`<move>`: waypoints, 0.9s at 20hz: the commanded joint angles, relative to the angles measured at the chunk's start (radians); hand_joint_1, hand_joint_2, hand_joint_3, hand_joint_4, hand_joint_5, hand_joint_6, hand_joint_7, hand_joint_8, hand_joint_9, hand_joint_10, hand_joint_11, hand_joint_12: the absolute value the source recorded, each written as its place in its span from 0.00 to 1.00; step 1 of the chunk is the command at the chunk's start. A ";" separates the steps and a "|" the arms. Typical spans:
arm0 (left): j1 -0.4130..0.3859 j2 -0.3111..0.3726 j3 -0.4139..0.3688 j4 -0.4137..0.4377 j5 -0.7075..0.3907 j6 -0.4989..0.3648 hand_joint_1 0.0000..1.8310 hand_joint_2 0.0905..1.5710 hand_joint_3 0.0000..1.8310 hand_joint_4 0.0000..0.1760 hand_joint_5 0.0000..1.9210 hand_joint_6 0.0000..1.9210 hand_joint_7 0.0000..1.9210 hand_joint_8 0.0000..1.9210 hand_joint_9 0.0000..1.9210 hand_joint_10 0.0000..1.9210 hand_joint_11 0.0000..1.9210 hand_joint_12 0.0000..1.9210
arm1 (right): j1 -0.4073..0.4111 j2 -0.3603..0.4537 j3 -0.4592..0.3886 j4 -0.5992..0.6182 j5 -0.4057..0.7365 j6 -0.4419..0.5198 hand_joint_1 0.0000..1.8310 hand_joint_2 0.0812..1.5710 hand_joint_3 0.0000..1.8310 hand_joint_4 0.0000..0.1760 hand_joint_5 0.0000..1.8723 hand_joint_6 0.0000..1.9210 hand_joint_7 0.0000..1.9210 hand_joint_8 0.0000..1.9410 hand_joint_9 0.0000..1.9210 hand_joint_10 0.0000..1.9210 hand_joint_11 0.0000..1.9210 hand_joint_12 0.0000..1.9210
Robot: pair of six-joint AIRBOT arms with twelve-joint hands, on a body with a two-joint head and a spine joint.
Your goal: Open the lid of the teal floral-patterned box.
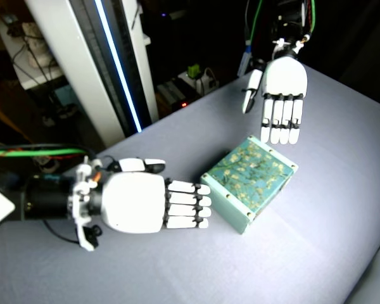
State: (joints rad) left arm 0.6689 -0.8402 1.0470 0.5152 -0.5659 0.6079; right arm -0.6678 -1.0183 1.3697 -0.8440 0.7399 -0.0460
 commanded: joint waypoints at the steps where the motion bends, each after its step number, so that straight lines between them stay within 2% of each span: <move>1: -0.015 -0.010 0.002 -0.013 -0.083 -0.002 0.01 0.92 0.00 0.00 0.01 0.00 0.02 0.00 0.02 0.00 0.01 0.07 | 0.015 -0.002 0.000 0.040 0.081 0.008 0.00 0.74 0.00 0.00 0.03 0.00 0.06 0.00 0.13 0.01 0.12 0.19; 2: -0.018 -0.011 0.003 -0.009 -0.077 -0.002 0.01 0.92 0.00 0.00 0.02 0.00 0.03 0.01 0.03 0.00 0.01 0.07 | 0.017 -0.006 0.001 0.033 0.080 0.008 0.00 0.74 0.00 0.04 0.02 0.00 0.06 0.00 0.12 0.01 0.09 0.18; 3: -0.020 -0.011 0.003 -0.006 -0.073 -0.002 0.01 0.92 0.00 0.00 0.02 0.00 0.03 0.01 0.03 0.00 0.01 0.07 | 0.018 -0.009 0.000 0.029 0.080 0.008 0.00 0.74 0.00 0.11 0.00 0.00 0.05 0.01 0.10 0.00 0.04 0.23; 4: -0.020 -0.011 0.004 -0.005 -0.069 -0.002 0.00 0.92 0.00 0.00 0.02 0.00 0.03 0.00 0.03 0.00 0.01 0.07 | 0.018 -0.011 0.000 0.028 0.080 0.008 0.00 0.75 0.00 0.07 0.00 0.00 0.04 0.00 0.08 0.00 0.01 0.26; 5: -0.021 -0.011 0.005 -0.005 -0.064 -0.002 0.00 0.91 0.00 0.00 0.02 0.00 0.03 0.00 0.03 0.00 0.01 0.08 | 0.018 -0.011 0.000 0.028 0.080 0.008 0.00 0.76 0.00 0.05 0.00 0.00 0.04 0.00 0.08 0.00 0.00 0.25; 6: -0.021 -0.010 0.007 -0.005 -0.059 -0.002 0.02 0.91 0.00 0.00 0.04 0.01 0.05 0.01 0.06 0.01 0.03 0.09 | 0.018 -0.011 0.000 0.028 0.080 0.008 0.00 0.78 0.01 0.03 0.00 0.00 0.03 0.00 0.06 0.00 0.00 0.19; 10: -0.022 0.003 0.007 -0.004 -0.045 -0.002 0.03 0.91 0.00 0.00 0.04 0.00 0.07 0.00 0.07 0.00 0.04 0.08 | 0.018 -0.011 -0.001 0.028 0.080 0.009 0.00 0.76 0.00 0.00 0.03 0.00 0.06 0.00 0.10 0.00 0.04 0.21; 12: -0.022 0.014 0.003 0.002 -0.034 -0.002 0.00 0.91 0.00 0.00 0.04 0.00 0.07 0.00 0.07 0.00 0.04 0.08 | 0.018 -0.013 -0.003 0.029 0.080 0.009 0.00 0.75 0.00 0.06 0.01 0.00 0.06 0.00 0.10 0.00 0.02 0.27; 13: -0.020 0.019 0.001 0.004 -0.031 -0.002 0.00 0.91 0.00 0.00 0.05 0.00 0.07 0.00 0.07 0.00 0.04 0.08 | 0.020 -0.017 -0.003 0.032 0.080 0.009 0.00 0.77 0.00 0.05 0.01 0.01 0.07 0.01 0.13 0.01 0.06 0.30; 14: -0.019 0.019 0.000 0.005 -0.030 -0.002 0.00 0.91 0.00 0.00 0.05 0.00 0.07 0.00 0.07 0.00 0.04 0.08 | 0.022 -0.019 -0.002 0.033 0.080 0.009 0.00 0.77 0.00 0.05 0.01 0.01 0.07 0.01 0.13 0.01 0.06 0.30; 15: -0.019 0.019 0.000 0.005 -0.028 -0.002 0.00 0.91 0.00 0.00 0.05 0.00 0.07 0.00 0.07 0.00 0.04 0.08 | 0.024 -0.022 -0.002 0.033 0.080 0.009 0.00 0.77 0.00 0.17 0.01 0.00 0.08 0.01 0.17 0.01 0.08 0.38; 16: -0.022 0.019 0.002 0.005 -0.024 -0.002 0.00 0.91 0.00 0.00 0.04 0.00 0.06 0.00 0.06 0.00 0.03 0.08 | 0.025 -0.026 -0.001 0.033 0.082 0.009 0.00 0.80 0.00 0.17 0.01 0.00 0.07 0.00 0.19 0.00 0.09 0.43; 17: -0.026 0.018 0.003 0.005 -0.023 -0.002 0.00 0.91 0.00 0.00 0.04 0.00 0.06 0.00 0.06 0.00 0.03 0.08 | 0.027 -0.027 -0.001 0.033 0.082 0.009 0.00 0.80 0.00 0.34 0.00 0.00 0.05 0.00 0.15 0.00 0.04 0.42; 18: -0.033 0.016 0.005 0.007 -0.023 -0.002 0.00 0.91 0.00 0.00 0.04 0.00 0.06 0.00 0.07 0.00 0.03 0.08 | 0.029 -0.027 -0.001 0.033 0.082 0.009 0.00 0.79 0.00 0.21 0.00 0.00 0.02 0.00 0.07 0.00 0.00 0.26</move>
State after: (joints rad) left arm 0.6483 -0.8295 1.0512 0.5423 -0.4881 0.6079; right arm -0.6540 -1.0447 1.3708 -0.8646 0.7208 -0.0448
